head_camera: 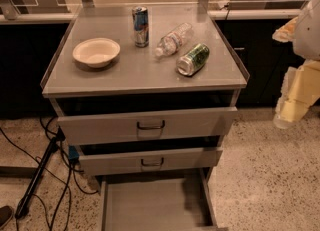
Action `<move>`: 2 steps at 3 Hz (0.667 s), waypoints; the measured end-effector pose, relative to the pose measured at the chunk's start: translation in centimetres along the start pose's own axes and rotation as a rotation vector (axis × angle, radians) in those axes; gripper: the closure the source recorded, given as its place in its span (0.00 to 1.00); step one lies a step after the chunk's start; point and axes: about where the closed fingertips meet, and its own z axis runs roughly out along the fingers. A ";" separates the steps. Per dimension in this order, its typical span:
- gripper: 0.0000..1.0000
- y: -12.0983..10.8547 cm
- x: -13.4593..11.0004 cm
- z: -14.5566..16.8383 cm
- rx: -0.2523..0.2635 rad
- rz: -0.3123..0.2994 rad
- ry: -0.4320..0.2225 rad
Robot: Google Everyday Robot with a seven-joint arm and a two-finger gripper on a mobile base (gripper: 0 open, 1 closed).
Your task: Place water bottle into bottom drawer
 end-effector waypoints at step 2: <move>0.00 -2.8 0.1 0.4 0.017 -0.029 0.005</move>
Offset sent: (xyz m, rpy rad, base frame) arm 0.0413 -0.0148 0.0024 -0.0256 -0.0162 0.0372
